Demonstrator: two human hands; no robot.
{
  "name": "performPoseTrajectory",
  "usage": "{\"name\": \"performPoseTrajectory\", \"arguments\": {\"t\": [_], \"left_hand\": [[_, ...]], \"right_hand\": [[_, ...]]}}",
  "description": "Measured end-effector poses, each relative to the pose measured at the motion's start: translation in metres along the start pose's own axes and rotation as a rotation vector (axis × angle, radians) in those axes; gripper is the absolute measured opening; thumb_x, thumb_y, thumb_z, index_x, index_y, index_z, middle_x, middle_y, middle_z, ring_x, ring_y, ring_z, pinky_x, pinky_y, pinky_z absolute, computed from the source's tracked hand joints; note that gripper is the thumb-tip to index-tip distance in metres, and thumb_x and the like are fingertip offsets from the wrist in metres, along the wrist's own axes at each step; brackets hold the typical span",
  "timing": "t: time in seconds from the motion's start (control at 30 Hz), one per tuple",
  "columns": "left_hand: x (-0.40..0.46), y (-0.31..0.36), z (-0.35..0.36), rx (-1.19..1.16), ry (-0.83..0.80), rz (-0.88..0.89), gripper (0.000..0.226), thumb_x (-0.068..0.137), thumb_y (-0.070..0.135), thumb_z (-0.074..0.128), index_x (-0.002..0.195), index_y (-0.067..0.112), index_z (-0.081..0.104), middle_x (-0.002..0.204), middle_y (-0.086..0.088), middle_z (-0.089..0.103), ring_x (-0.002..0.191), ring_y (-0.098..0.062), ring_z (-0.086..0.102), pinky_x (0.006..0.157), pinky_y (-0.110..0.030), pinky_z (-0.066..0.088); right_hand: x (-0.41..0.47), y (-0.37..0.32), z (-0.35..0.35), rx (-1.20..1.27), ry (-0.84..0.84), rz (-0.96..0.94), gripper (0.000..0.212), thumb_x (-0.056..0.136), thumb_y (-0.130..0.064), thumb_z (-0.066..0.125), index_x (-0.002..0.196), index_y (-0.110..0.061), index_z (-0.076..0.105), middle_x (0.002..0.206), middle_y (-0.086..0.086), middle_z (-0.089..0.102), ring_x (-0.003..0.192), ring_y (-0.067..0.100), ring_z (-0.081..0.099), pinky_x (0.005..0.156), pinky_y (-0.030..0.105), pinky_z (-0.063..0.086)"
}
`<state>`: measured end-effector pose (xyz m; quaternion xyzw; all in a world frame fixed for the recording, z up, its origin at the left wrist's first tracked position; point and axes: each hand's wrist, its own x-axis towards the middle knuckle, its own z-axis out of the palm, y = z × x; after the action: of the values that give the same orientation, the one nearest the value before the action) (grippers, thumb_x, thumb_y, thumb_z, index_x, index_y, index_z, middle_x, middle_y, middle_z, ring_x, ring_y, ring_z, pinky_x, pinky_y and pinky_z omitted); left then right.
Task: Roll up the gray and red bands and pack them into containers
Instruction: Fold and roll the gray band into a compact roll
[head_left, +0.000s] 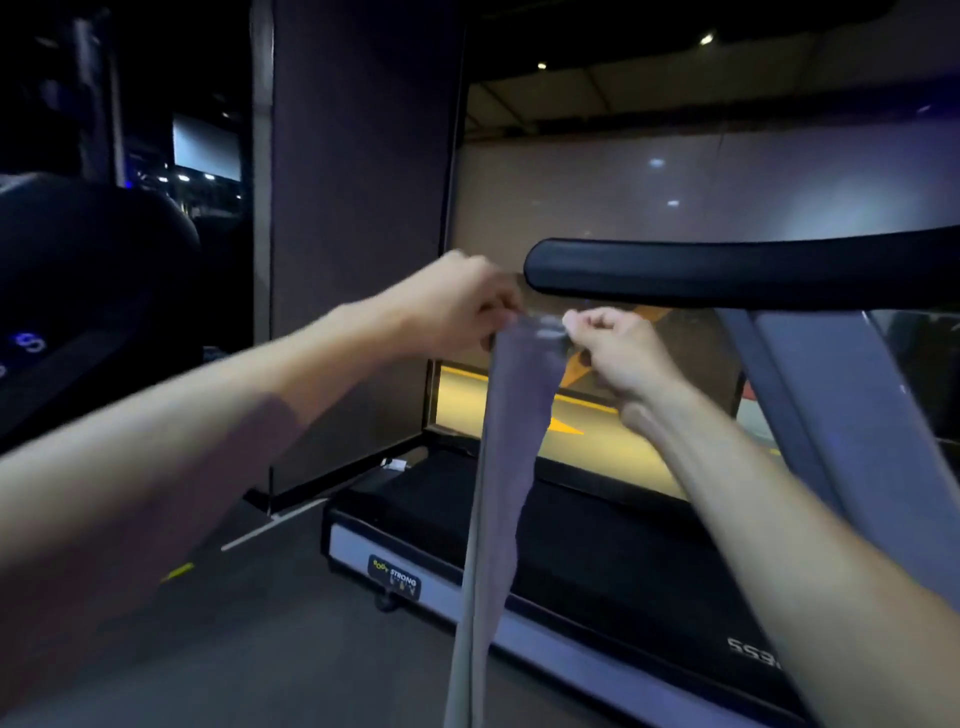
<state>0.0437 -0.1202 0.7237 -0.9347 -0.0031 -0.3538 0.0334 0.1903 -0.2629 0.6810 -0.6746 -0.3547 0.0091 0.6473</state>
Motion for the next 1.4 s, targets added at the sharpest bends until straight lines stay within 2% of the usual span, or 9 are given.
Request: {"name": "performPoseTrajectory", "arguments": {"t": [0.2,0.37,0.43,0.57,0.73,0.9,1.1,1.23,1.4], "left_hand": [[0.034,0.029,-0.036,0.085,0.051,0.067,0.011,0.098,0.017,0.06,0.101,0.017,0.07,0.077,0.008,0.07,0.076,-0.011,0.065,0.082,-0.033,0.054],[0.035,0.032,-0.041,0.051,0.105,0.014,0.014,0.101,0.018,0.057,0.104,0.014,0.07,0.071,0.02,0.052,0.078,-0.014,0.057,0.081,-0.037,0.053],[0.035,0.033,-0.045,0.002,0.129,-0.034,0.015,0.102,0.018,0.057,0.106,0.014,0.071,0.07,0.018,0.054,0.071,-0.01,0.059,0.076,-0.032,0.052],[0.036,0.038,-0.046,-0.113,0.225,-0.154,0.015,0.101,0.02,0.056,0.102,0.019,0.071,0.077,0.01,0.061,0.068,-0.006,0.062,0.071,-0.03,0.055],[0.038,0.042,-0.045,-0.229,0.385,-0.249,0.011,0.097,0.023,0.063,0.1,0.021,0.073,0.092,0.003,0.071,0.067,-0.006,0.062,0.07,-0.026,0.055],[0.037,0.037,-0.044,-0.267,0.418,-0.304,0.015,0.097,0.017,0.061,0.099,0.023,0.075,0.096,0.001,0.074,0.08,-0.018,0.069,0.081,-0.036,0.06],[0.043,0.041,-0.036,-0.497,0.49,-0.295,0.017,0.099,0.028,0.066,0.111,0.017,0.071,0.102,0.001,0.074,0.082,-0.012,0.071,0.071,-0.031,0.061],[0.023,0.034,-0.019,-0.814,0.263,-0.338,0.06,0.089,0.046,0.075,0.137,0.015,0.056,0.121,0.0,0.07,0.107,-0.013,0.069,0.07,-0.019,0.055],[-0.031,0.024,0.023,-0.793,0.004,-0.337,0.043,0.087,0.037,0.08,0.123,0.017,0.067,0.1,0.001,0.079,0.086,-0.02,0.077,0.085,-0.049,0.062]], "right_hand": [[0.017,-0.075,-0.028,0.2,-0.083,0.197,0.028,0.106,-0.016,0.056,0.078,-0.015,0.054,0.056,-0.001,0.054,0.031,0.003,0.045,0.032,0.015,0.033],[0.006,-0.084,-0.023,0.585,-0.084,0.193,0.006,0.105,0.001,0.049,0.106,0.0,0.055,0.082,0.02,0.068,0.049,0.019,0.071,0.045,0.024,0.055],[0.003,-0.085,-0.021,0.686,-0.071,0.14,0.014,0.104,0.005,0.048,0.118,0.004,0.05,0.085,0.025,0.068,0.055,0.027,0.074,0.049,0.029,0.059],[0.002,-0.092,-0.016,0.707,-0.038,0.052,0.022,0.104,0.003,0.05,0.126,0.005,0.044,0.072,0.025,0.071,0.064,0.03,0.076,0.057,0.034,0.063],[0.005,-0.098,-0.013,0.693,-0.016,0.004,0.025,0.104,0.0,0.054,0.127,0.008,0.049,0.087,0.024,0.07,0.073,0.03,0.078,0.061,0.032,0.062],[0.005,-0.1,-0.017,0.642,-0.021,0.004,0.011,0.104,-0.004,0.056,0.113,0.001,0.054,0.062,0.004,0.071,0.073,0.027,0.078,0.061,0.032,0.064],[0.008,-0.107,-0.018,0.681,0.035,0.004,0.022,0.103,-0.004,0.058,0.123,0.005,0.053,0.096,0.021,0.069,0.074,0.031,0.078,0.063,0.037,0.065],[0.012,-0.116,-0.021,0.683,0.009,-0.036,0.018,0.103,-0.002,0.057,0.118,0.005,0.053,0.092,0.015,0.064,0.075,0.031,0.078,0.066,0.038,0.065],[0.017,-0.115,-0.019,0.687,-0.013,-0.029,0.025,0.103,-0.003,0.057,0.125,0.007,0.053,0.103,0.022,0.067,0.074,0.03,0.078,0.067,0.039,0.065]]}}
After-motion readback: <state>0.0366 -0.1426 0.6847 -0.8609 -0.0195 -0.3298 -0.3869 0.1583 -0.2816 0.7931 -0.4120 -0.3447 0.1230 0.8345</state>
